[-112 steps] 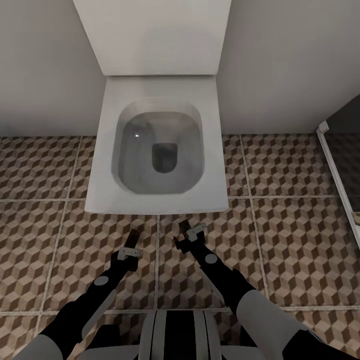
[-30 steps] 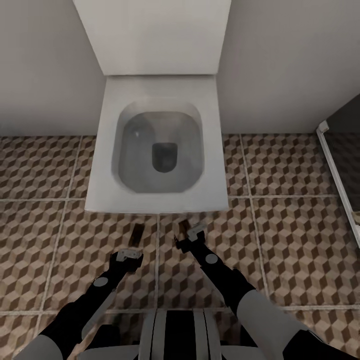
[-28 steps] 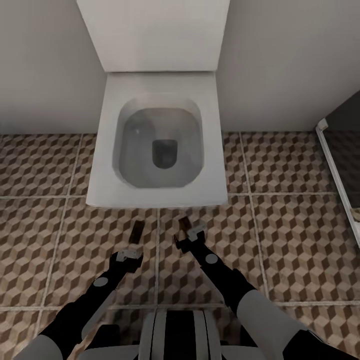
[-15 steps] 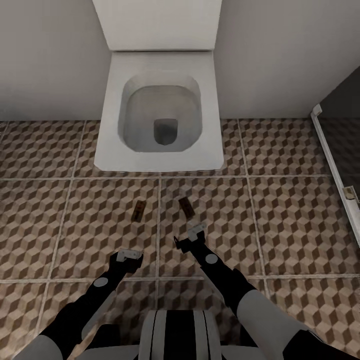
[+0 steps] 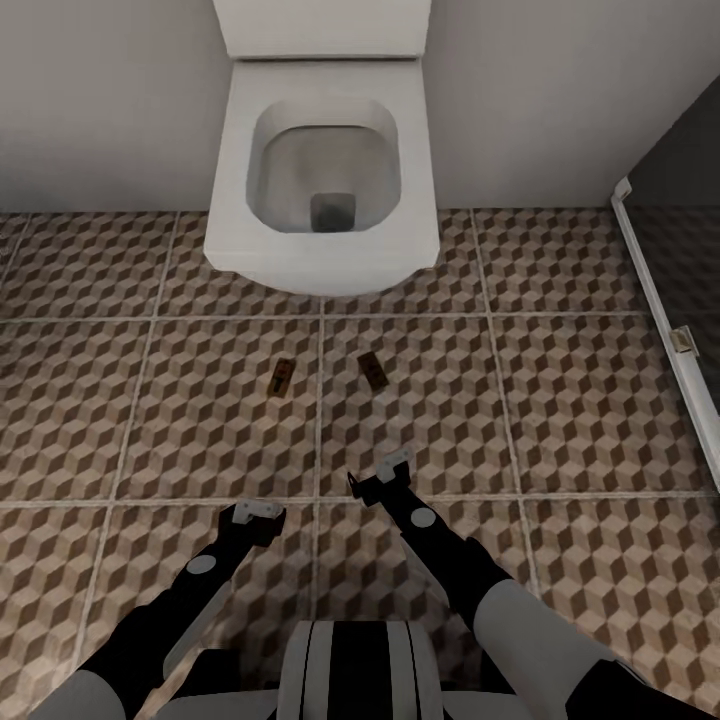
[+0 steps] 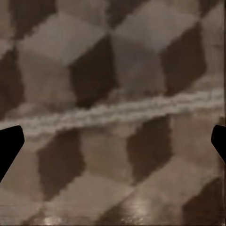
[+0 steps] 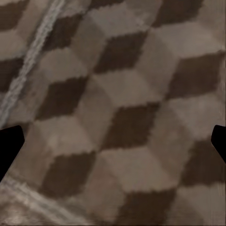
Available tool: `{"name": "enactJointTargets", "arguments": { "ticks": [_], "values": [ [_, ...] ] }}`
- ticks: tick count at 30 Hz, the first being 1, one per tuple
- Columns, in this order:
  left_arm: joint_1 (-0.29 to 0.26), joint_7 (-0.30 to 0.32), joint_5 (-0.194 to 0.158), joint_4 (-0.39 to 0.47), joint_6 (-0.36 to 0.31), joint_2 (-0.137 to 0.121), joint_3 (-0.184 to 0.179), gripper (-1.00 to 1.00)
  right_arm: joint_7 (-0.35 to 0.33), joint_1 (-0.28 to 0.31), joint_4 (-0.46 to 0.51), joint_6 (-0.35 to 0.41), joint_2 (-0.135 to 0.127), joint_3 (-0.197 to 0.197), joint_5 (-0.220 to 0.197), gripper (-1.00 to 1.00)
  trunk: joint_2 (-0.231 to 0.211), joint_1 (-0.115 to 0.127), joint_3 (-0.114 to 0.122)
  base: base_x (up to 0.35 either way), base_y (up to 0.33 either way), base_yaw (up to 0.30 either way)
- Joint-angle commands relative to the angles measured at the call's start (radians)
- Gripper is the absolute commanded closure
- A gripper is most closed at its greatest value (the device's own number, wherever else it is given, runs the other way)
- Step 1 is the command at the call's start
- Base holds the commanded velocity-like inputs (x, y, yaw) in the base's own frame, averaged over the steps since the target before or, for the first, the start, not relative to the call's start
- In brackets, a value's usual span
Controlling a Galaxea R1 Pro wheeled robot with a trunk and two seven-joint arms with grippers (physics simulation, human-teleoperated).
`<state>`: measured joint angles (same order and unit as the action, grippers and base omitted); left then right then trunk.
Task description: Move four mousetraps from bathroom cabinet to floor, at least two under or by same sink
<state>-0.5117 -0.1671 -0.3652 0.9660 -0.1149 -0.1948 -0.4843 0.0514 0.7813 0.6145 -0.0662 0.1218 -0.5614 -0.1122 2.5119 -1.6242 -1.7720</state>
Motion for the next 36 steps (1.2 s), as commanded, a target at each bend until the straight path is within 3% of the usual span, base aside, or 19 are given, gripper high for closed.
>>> {"name": "enactJointTargets", "arguments": {
  "ticks": [1,13,36],
  "values": [
    [-0.001,-0.009,-0.009,0.002,-0.003,-0.002,-0.005,-1.0,0.005,0.001,-0.001,-0.004,-0.001,-0.006,-0.011,-1.0,0.0,0.001,0.0,-0.336,0.0,0.0],
    [-0.001,-0.009,-0.009,0.002,-0.003,-0.002,-0.008,-1.0,0.006,0.001,-0.001,-0.004,-0.001,-0.006,-0.011,-1.0,0.0,0.001,0.0,-0.307,0.0,0.0],
    [-0.001,-0.014,-0.009,0.044,-0.009,-0.002,-0.007,-1.0,0.005,0.001,0.005,-0.006,-0.003,-0.008,-0.011,-1.0,0.0,0.001,0.0,-0.02,0.0,0.0]
  ]
}}
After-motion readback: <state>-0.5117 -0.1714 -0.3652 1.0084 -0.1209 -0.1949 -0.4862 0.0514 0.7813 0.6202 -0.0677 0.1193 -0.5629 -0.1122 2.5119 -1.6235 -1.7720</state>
